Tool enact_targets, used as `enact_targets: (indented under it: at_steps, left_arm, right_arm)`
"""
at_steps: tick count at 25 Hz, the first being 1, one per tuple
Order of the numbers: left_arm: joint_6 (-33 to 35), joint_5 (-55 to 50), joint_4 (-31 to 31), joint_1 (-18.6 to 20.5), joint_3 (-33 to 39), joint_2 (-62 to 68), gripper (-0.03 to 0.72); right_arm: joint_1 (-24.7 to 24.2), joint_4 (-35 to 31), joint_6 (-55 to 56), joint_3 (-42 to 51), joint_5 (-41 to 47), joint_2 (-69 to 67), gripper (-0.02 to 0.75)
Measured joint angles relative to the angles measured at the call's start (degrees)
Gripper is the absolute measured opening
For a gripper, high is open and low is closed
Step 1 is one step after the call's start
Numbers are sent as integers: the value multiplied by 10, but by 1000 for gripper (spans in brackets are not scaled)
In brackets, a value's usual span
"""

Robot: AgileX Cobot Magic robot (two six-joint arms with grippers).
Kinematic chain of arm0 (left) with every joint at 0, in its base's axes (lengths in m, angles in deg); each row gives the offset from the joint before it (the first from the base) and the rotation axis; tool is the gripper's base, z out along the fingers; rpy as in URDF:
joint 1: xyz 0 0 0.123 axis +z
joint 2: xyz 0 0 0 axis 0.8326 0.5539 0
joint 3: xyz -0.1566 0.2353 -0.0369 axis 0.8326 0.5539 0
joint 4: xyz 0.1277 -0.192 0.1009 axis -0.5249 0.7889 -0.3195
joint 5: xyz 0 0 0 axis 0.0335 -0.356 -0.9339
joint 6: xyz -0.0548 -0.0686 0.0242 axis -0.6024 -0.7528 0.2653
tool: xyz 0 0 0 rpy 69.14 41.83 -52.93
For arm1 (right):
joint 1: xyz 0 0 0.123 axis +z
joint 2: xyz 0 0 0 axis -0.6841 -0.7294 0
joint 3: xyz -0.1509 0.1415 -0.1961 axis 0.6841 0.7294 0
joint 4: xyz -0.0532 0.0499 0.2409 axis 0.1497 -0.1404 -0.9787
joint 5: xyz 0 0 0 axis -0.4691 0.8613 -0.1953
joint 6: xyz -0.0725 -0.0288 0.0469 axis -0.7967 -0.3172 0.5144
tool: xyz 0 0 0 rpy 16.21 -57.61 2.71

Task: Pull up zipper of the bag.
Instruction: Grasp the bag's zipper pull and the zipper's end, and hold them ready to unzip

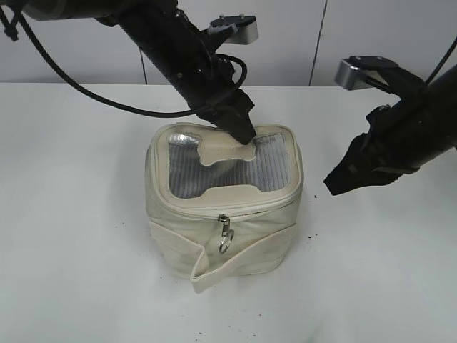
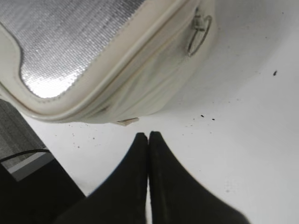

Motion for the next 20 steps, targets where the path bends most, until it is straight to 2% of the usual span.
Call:
enact_targets:
  at_steps: [2, 3, 8, 10, 14, 17, 20]
  left_arm:
    - [0, 0, 0, 0, 0, 0, 48]
    - [0, 0, 0, 0, 0, 0, 48]
    - [0, 0, 0, 0, 0, 0, 48]
    - [0, 0, 0, 0, 0, 0, 48]
    - [0, -1, 0, 0, 0, 0, 48]
    - [0, -1, 0, 0, 0, 0, 48]
    - [0, -3, -3, 2, 0, 0, 48]
  right_arm:
    - [0, 2, -5, 0, -10, 0, 0]
    - [0, 1, -14, 0, -14, 0, 32]
    - [0, -43, -97, 13, -35, -7, 354]
    - [0, -59, -125, 13, -53, -21, 428]
    - [0, -97, -190, 13, -108, -54, 468]
    - [0, -177, -284, 13, -123, -83, 466]
    - [-4, -260, -369, 13, -120, -116, 428]
